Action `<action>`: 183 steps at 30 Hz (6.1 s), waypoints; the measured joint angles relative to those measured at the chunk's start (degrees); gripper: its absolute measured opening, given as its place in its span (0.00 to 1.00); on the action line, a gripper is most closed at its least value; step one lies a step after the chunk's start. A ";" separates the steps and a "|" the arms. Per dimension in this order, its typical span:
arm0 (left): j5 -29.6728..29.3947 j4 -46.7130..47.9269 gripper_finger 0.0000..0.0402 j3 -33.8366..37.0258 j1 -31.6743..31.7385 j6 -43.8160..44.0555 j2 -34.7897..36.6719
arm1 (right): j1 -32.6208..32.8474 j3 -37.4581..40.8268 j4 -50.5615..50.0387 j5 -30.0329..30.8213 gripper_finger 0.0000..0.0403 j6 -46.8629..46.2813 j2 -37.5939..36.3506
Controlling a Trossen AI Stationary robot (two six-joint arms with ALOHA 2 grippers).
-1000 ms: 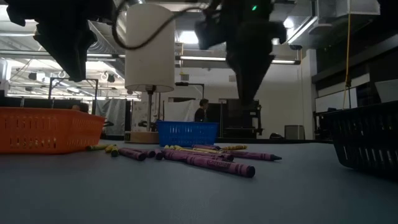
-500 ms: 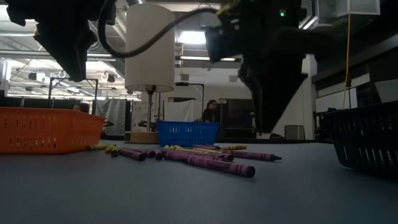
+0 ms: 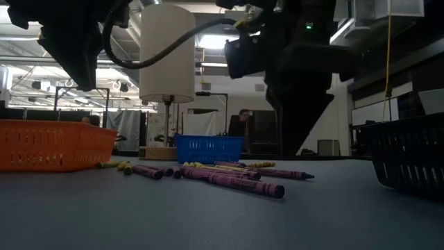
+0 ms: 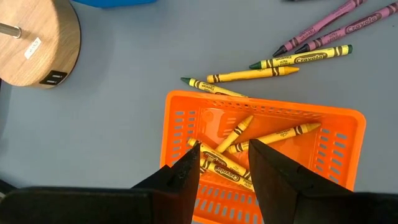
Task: Sort crayons
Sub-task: Put the violet crayon into the blue bin, then put the yellow crayon into the orange bin
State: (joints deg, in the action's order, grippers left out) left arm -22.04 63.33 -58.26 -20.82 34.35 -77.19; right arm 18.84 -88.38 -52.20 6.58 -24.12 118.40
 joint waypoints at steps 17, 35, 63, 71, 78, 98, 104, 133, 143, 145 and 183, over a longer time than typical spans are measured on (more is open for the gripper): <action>0.00 0.02 0.30 0.00 0.00 0.02 0.00 | -0.06 0.00 -0.10 2.93 0.27 -11.76 0.16; 0.02 -0.44 0.30 0.00 0.02 0.00 0.02 | -0.23 4.00 4.32 3.35 0.27 -11.65 1.61; -6.24 -8.90 0.30 0.00 0.15 -9.84 0.02 | -0.38 4.09 4.49 3.79 0.13 -11.63 1.71; -6.26 -14.37 0.30 0.02 3.05 -12.46 0.02 | -0.43 4.09 4.39 4.09 0.03 -10.95 1.71; -5.97 -16.00 0.30 0.00 7.55 -12.57 0.02 | -0.49 2.19 3.10 4.37 0.05 -6.31 2.03; 0.37 -18.10 0.30 0.00 19.29 -22.97 0.02 | -12.86 -5.75 -7.33 22.00 0.03 20.77 1.93; 0.57 -18.08 0.30 0.00 20.09 -22.97 0.02 | -19.86 -5.77 -5.12 23.79 0.04 26.98 1.87; 0.52 -18.08 0.30 0.00 20.06 -22.76 0.01 | -26.74 -7.02 6.38 21.76 0.04 46.89 -0.06; 0.44 -20.56 0.30 0.00 20.06 -22.75 0.00 | -28.09 -7.43 19.68 17.63 0.04 57.60 0.01; 0.42 -20.57 0.30 0.02 20.06 -22.75 0.00 | -28.81 -7.43 20.57 16.94 0.04 57.66 0.01; 11.83 -57.80 0.30 15.80 15.58 -20.98 -0.02 | -33.49 -7.52 -3.61 -5.33 0.32 48.25 -8.03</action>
State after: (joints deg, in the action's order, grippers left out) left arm -10.21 5.53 -42.46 -5.23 13.37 -77.21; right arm -14.66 -95.90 -55.81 1.25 24.13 110.37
